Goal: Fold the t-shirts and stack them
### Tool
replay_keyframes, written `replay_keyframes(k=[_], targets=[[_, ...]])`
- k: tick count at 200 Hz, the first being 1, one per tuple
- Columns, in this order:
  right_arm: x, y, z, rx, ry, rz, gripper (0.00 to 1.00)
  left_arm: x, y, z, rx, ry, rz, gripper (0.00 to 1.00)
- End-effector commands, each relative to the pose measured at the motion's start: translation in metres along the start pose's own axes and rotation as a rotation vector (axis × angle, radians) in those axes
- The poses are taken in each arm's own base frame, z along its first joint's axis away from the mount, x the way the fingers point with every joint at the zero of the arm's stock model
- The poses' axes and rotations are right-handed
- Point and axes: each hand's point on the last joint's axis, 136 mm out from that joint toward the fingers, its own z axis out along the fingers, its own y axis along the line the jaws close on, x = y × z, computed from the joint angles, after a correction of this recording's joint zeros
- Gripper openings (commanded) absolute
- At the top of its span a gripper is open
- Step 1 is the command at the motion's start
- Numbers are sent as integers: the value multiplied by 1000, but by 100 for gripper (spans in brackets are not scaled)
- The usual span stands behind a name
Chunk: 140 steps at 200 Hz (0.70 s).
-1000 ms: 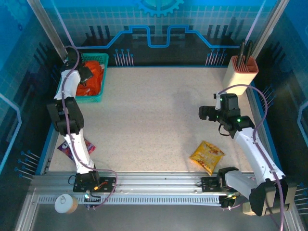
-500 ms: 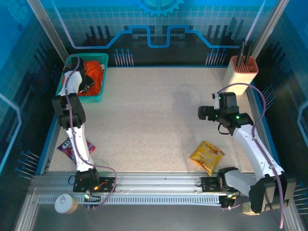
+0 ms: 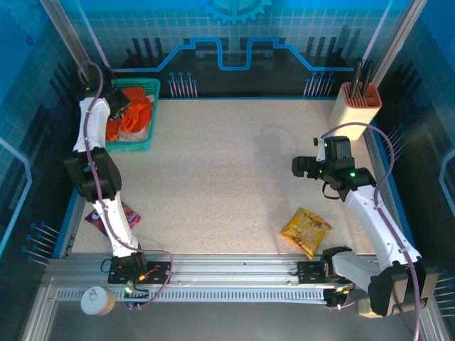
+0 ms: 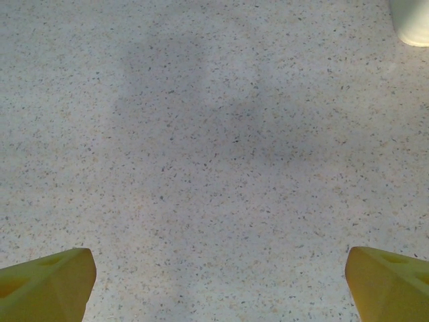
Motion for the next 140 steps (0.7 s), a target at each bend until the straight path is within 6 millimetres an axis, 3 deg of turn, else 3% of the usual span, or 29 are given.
replay_keyframes(k=[1, 26, 62, 89, 118, 140], targets=[[-5, 12, -8, -50, -22, 5, 97, -14, -19, -70, 106, -56, -11, 0], [-6, 14, -8, -64, -28, 10, 97, -5, -31, -114, 196, -46, -10, 0], [-8, 19, -9, -85, -27, 20, 97, 30, -53, -156, 331, 11, 17, 0], [-11, 22, -12, -98, -25, 34, 97, 74, -77, -182, 433, 83, 83, 0], [-12, 22, -16, -99, -29, 40, 97, 132, -110, -215, 532, 158, 219, 0], [-13, 23, -19, -105, -35, 47, 97, 180, -128, -228, 573, 240, 313, 0]])
